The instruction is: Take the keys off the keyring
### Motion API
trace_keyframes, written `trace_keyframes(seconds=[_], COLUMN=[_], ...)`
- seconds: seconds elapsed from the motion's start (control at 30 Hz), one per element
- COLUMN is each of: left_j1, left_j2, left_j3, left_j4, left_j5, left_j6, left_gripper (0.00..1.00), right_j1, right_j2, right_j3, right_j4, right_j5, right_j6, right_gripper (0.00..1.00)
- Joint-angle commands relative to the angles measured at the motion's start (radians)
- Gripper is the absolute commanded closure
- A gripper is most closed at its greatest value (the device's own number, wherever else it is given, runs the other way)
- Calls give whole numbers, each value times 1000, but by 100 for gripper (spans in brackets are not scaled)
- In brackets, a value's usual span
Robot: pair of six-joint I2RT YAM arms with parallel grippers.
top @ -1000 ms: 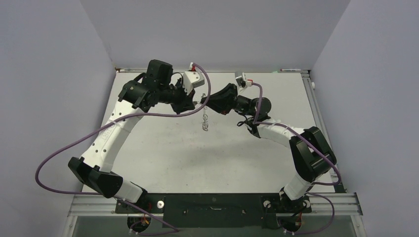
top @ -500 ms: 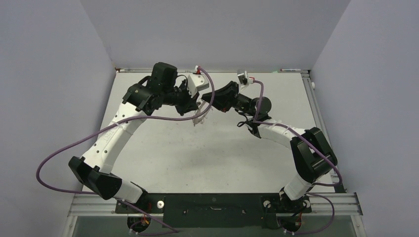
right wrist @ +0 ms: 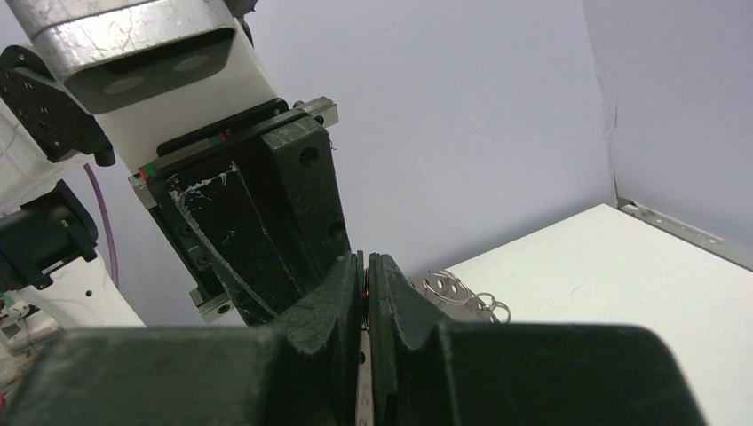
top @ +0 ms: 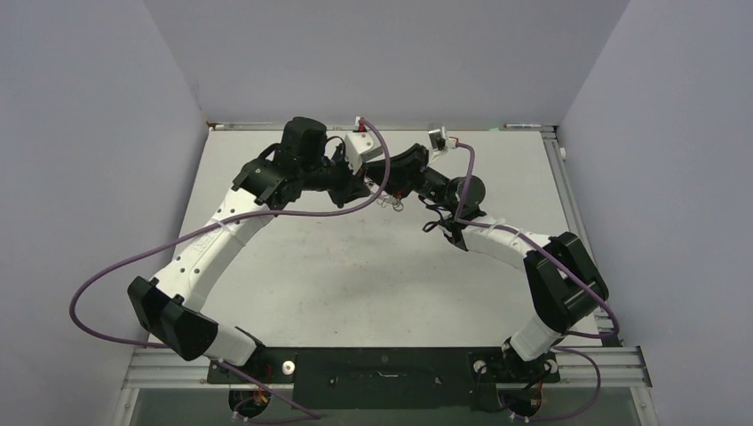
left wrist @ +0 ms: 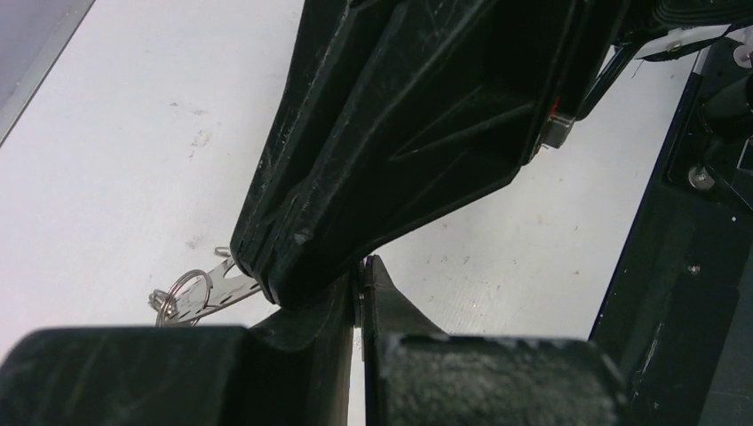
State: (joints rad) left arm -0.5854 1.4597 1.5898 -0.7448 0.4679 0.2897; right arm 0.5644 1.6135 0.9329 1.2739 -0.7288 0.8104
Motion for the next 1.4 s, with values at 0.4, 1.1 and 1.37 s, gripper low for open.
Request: trace_keyframes(seconds=[0.4, 1.1, 1.37], left_j1=[63, 108, 104], left_j2=[-200, -169, -161], left_j3=[-256, -73, -14], left_j4=[121, 70, -29], left_j5=[39, -55, -18], left_j6=[-56, 92, 262], left_gripper=[100, 100, 100], right_j1=[-44, -112, -133], right_j2=[-83, -121, -131], right_j3=[50, -86, -88], right_j4=[36, 104, 108], right_j5=[48, -135, -255], right_j6=[44, 30, -5], right_gripper=[95, 91, 79])
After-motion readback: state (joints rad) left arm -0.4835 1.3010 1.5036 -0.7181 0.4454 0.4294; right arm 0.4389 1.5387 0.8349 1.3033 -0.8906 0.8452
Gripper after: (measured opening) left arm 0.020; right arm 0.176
